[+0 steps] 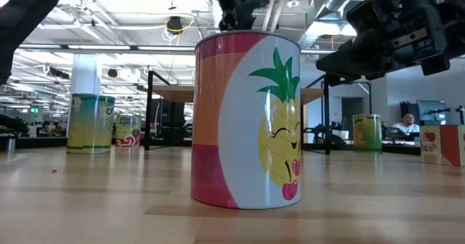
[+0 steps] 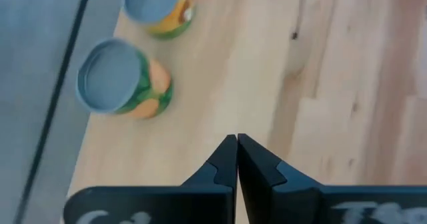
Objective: Pick and place cans onto a shelf
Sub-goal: Put the canned spaghetti sauce on the shelf
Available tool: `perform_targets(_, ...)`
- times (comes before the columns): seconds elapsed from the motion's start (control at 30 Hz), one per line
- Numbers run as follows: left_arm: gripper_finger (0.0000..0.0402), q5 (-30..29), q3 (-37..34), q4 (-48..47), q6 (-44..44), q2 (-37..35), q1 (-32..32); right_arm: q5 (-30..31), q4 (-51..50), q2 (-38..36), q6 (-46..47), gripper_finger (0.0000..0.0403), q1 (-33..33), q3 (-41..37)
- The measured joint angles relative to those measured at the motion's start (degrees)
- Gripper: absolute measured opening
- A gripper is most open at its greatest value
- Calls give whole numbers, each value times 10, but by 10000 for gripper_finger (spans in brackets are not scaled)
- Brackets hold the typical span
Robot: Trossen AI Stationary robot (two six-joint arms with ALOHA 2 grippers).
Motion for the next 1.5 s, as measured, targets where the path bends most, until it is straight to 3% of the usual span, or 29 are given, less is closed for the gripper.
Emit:
perform_targets(0.33, 0, -43, 0, 17, -14, -3, -83, 28, 0, 0, -6, 11, 30, 0)
perform_targets(0.77, 0, -56, -15, 57, -29, -14, -112, 45, 0, 0, -6, 11, 60, 0)
perform_targets(0.93, 0, -47, -162, 192, -32, -68, -113, 48, -6, 0, -6, 11, 60, 0)
perform_targets(1.2, 0, -28, -460, 435, -75, -233, -113, 63, -18, 0, -6, 11, 59, 0)
perform_targets(1.33, 0, -45, -552, 442, -110, -334, -113, 75, -33, 0, -6, 11, 59, 0)
perform_targets(1.5, 0, -118, -613, 387, -129, -464, -108, 102, -65, 0, -3, 11, 49, 0)
